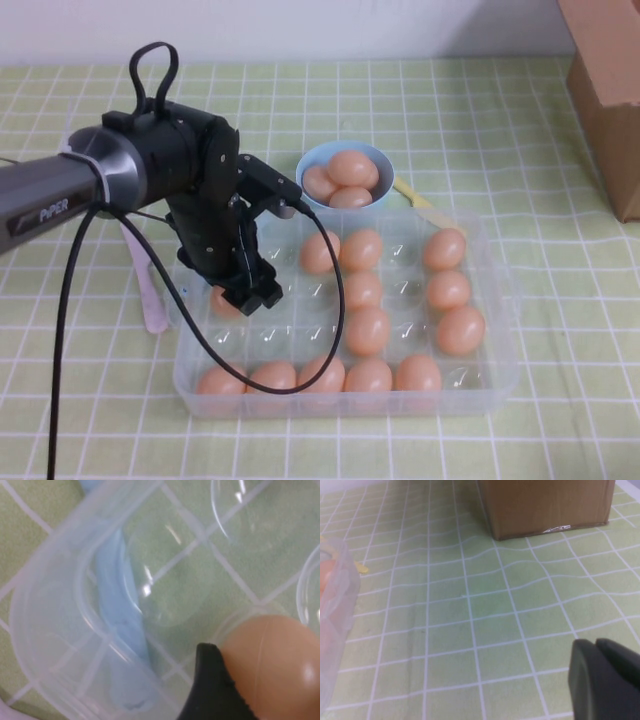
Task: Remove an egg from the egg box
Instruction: Pick up the egg from the plastic box, then place the egg in the bowl
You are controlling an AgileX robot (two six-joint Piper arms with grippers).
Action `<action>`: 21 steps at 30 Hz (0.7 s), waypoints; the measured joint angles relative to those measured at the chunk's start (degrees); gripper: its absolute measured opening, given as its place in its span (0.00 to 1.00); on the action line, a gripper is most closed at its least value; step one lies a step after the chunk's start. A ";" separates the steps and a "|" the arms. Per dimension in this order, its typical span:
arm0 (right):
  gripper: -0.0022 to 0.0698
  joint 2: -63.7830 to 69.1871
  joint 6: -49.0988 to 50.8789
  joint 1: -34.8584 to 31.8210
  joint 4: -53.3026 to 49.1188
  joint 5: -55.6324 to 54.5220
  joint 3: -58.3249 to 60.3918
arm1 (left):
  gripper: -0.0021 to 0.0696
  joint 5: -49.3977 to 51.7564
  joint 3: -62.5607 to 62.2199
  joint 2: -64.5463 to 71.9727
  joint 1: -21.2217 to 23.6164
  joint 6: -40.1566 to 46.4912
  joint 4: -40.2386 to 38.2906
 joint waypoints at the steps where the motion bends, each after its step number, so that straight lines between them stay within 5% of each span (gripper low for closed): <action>1: 0.00 0.00 0.00 0.00 0.00 0.00 0.00 | 0.55 0.14 -0.09 0.14 0.00 0.00 0.00; 12: 0.00 0.00 0.00 0.00 0.00 0.00 0.00 | 0.52 0.96 -4.07 -4.94 -2.20 -0.28 0.80; 21: 0.00 0.00 0.00 0.00 0.00 0.00 0.00 | 0.52 -18.78 -6.20 -6.49 -3.75 -1.75 0.92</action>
